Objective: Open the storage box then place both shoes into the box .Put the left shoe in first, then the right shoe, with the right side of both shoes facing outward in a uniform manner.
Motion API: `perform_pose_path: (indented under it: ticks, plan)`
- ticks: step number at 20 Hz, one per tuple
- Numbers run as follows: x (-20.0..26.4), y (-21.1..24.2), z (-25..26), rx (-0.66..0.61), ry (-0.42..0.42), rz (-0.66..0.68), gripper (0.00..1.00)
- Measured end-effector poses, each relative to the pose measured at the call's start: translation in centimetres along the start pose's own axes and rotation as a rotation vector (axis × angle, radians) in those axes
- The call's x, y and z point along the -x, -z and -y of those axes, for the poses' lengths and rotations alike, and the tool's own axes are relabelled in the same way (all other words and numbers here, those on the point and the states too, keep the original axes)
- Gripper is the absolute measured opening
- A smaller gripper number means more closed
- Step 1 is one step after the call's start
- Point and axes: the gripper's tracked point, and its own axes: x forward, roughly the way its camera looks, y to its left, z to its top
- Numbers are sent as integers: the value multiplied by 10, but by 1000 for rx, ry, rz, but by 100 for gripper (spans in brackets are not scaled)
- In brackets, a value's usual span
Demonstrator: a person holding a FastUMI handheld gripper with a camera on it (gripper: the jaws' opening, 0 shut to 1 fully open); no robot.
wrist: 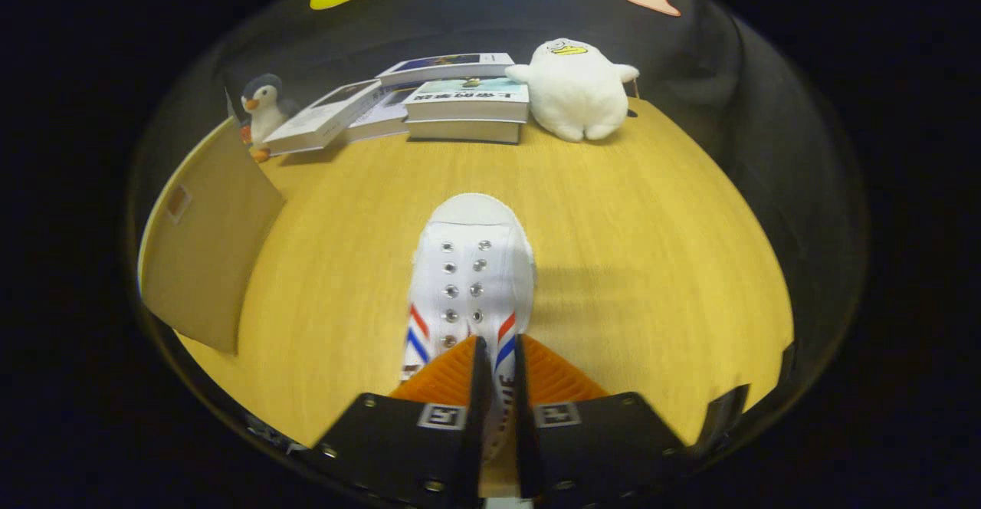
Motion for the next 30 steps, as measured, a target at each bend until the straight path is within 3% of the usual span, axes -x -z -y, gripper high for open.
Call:
perform_pose_path:
  ticks: [1, 3, 10, 15, 30]
  plan:
    - [-3, -1, -2, -13, 1, -2, 5]
    - [6, -2, -3, -28, -1, 11, 0]
    - [17, -5, -25, -132, -101, -12, 0]
    - [42, -36, -59, -148, -185, 30, 0]
    - [129, -145, -206, -84, -401, 139, 0]
